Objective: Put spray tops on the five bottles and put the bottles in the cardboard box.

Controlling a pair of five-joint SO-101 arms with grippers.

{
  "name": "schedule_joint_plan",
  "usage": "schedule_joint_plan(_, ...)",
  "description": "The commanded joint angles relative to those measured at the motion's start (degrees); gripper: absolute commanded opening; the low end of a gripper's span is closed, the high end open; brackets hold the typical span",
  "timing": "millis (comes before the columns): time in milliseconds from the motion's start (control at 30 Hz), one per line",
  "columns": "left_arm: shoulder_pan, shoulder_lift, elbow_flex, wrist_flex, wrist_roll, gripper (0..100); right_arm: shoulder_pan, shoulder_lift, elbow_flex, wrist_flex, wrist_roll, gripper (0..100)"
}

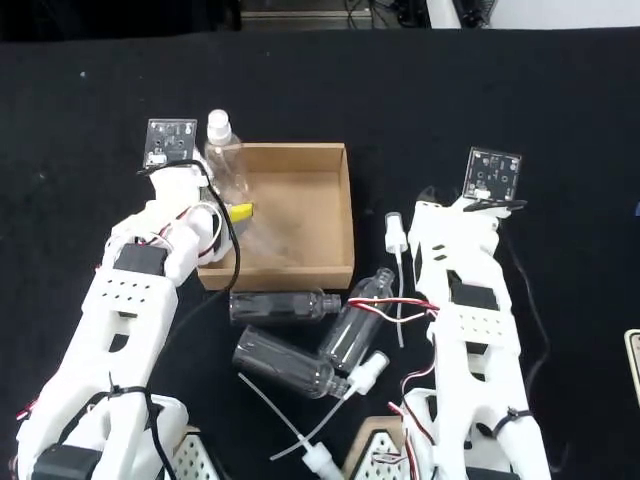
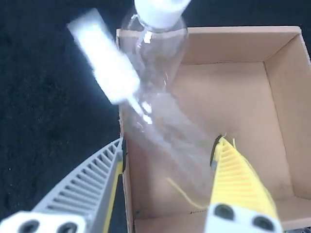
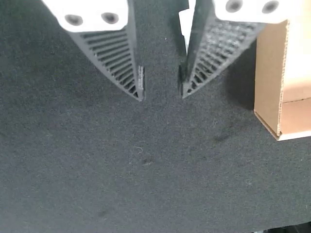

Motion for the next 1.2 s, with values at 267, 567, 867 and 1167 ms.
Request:
schedule_joint_plan(267,-1.63,-0.88,-1.19,0.7,-1.05,28,-0.26,0.22,-0.57,-1.67,0.53,10.2)
schedule_joint_plan(567,-9.71,-0.97,-11.82,17.23,2.64,28,0.09,-0.22,-4.09,3.25,0.97,10.0)
schedule_joint_plan(867,-18.42,-3.52,-16.22,24.62,2.2,28,-1.93,0.22,-30.11,39.56,6.42,10.3)
schedule_joint_plan(1167,-30.02,-3.6,-8.75,20.92,2.2,28,-29.36,5.49,-49.98,65.76,16.0,15.8)
